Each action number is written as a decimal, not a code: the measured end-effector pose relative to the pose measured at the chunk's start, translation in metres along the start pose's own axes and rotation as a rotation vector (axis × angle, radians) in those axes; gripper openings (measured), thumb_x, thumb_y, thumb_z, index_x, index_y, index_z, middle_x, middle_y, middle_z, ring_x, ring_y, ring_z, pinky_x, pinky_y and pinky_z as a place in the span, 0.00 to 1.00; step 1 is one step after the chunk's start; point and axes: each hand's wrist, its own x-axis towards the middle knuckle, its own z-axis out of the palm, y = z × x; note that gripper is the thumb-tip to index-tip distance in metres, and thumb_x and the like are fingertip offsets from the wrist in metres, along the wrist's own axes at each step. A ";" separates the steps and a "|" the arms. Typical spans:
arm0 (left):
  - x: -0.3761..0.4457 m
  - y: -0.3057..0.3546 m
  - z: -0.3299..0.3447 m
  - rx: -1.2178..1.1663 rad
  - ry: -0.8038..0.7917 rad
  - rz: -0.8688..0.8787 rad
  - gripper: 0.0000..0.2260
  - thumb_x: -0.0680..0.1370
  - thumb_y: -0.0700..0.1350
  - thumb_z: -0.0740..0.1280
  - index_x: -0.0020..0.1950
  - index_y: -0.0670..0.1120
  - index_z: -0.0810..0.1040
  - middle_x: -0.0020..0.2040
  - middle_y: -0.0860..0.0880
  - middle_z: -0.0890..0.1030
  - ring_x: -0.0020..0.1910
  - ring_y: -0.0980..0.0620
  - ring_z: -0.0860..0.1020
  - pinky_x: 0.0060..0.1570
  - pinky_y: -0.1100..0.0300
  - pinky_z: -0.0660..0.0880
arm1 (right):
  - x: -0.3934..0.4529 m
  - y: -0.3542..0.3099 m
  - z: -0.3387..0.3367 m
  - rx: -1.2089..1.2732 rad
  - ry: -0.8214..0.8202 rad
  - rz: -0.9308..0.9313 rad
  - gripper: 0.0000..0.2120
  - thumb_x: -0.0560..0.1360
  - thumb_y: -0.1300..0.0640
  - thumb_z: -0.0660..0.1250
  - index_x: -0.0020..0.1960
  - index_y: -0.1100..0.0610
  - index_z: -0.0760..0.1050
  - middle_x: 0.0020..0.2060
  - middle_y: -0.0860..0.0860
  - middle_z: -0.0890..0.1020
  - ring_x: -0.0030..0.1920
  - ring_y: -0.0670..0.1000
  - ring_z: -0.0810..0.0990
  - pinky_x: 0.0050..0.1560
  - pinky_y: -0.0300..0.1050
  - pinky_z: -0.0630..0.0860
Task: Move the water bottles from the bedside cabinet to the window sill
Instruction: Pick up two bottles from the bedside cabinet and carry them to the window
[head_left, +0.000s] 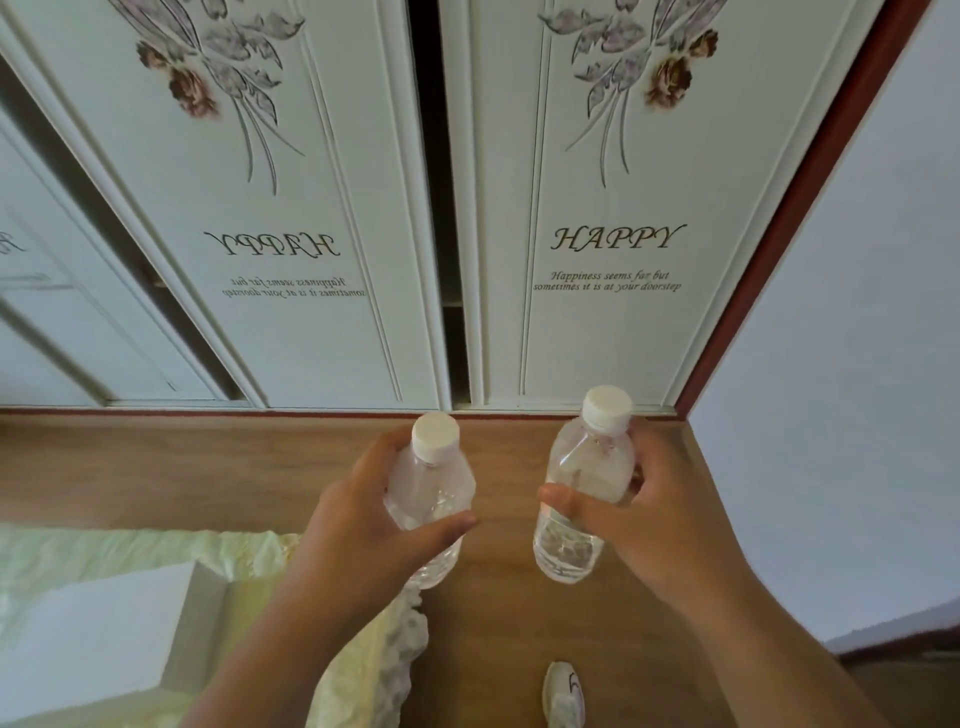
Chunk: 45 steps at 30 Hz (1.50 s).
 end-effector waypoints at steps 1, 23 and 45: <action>0.016 0.005 0.003 0.007 0.016 -0.006 0.36 0.62 0.64 0.78 0.66 0.67 0.65 0.59 0.66 0.76 0.58 0.59 0.75 0.57 0.57 0.74 | 0.021 0.000 -0.005 -0.010 -0.014 -0.011 0.35 0.62 0.36 0.78 0.64 0.41 0.70 0.52 0.38 0.80 0.53 0.43 0.81 0.54 0.46 0.81; 0.263 -0.017 0.009 -0.027 0.211 -0.210 0.37 0.62 0.63 0.78 0.67 0.62 0.68 0.57 0.64 0.77 0.56 0.58 0.77 0.56 0.56 0.76 | 0.334 -0.043 0.022 -0.043 -0.272 -0.167 0.35 0.59 0.35 0.78 0.63 0.36 0.69 0.53 0.37 0.79 0.53 0.39 0.77 0.47 0.36 0.74; 0.459 -0.167 -0.175 0.040 0.520 -0.370 0.37 0.59 0.71 0.73 0.65 0.69 0.64 0.55 0.70 0.74 0.53 0.62 0.75 0.54 0.57 0.76 | 0.592 -0.213 0.262 -0.070 -0.595 -0.408 0.36 0.59 0.34 0.78 0.63 0.39 0.70 0.50 0.34 0.78 0.53 0.38 0.77 0.50 0.36 0.76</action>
